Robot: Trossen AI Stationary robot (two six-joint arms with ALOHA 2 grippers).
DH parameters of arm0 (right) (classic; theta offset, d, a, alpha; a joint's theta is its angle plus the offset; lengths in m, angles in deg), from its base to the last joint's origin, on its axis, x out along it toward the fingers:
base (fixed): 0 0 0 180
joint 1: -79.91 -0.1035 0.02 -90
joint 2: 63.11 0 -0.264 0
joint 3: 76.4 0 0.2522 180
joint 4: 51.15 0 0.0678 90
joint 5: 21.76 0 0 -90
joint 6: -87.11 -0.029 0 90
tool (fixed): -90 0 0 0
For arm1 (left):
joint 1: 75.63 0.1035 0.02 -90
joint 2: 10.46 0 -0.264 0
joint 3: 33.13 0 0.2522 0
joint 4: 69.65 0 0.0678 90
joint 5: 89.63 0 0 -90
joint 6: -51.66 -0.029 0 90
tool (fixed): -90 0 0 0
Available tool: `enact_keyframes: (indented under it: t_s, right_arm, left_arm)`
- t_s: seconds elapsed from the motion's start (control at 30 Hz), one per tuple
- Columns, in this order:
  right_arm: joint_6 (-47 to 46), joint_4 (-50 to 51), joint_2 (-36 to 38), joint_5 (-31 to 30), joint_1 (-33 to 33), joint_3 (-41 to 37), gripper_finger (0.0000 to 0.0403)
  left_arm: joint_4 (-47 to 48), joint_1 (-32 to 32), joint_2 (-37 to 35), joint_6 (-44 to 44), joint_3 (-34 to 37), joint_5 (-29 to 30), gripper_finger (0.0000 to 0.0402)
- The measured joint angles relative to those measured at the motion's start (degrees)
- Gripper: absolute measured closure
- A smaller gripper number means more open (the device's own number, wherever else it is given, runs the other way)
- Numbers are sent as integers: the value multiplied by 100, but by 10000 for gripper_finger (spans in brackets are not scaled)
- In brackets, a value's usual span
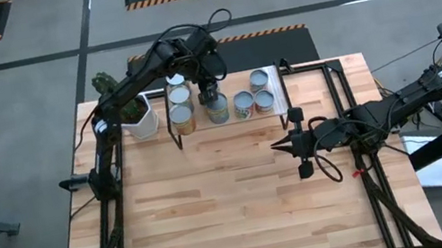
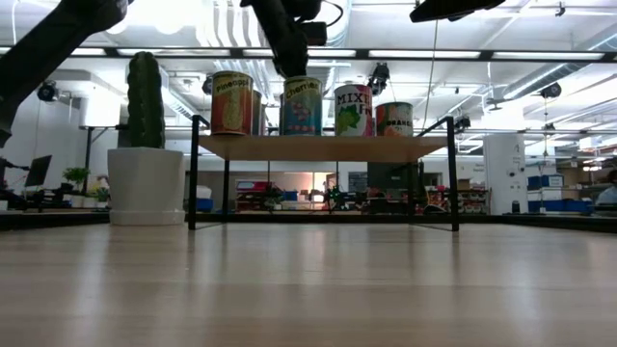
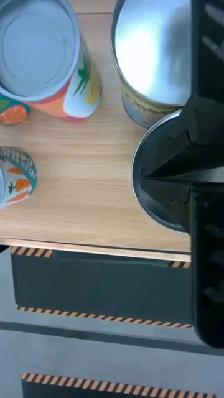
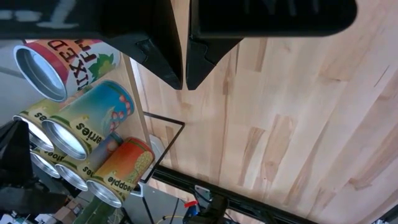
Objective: Pick and place cans onto a shelf
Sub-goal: Put the large canned oranges on the shelf
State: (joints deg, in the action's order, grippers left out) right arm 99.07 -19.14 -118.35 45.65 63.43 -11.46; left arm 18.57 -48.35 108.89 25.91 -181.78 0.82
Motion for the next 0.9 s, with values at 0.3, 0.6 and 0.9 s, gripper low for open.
enact_keyframes:
  t_s: [0.3, 0.6, 0.9]
  right_arm:
    - [0, 2, 0, 0, 1, 0, 392]
    - [0, 5, 0, 1, 1, 0, 392]
    - [2, -1, 0, 2, -1, 0, 392]
  left_arm:
    - [-255, -17, -52, 172, -4, 2, 401]
    - [823, -92, -522, 332, -7, 32, 401]
    - [1233, -98, -483, 533, 90, 331, 401]
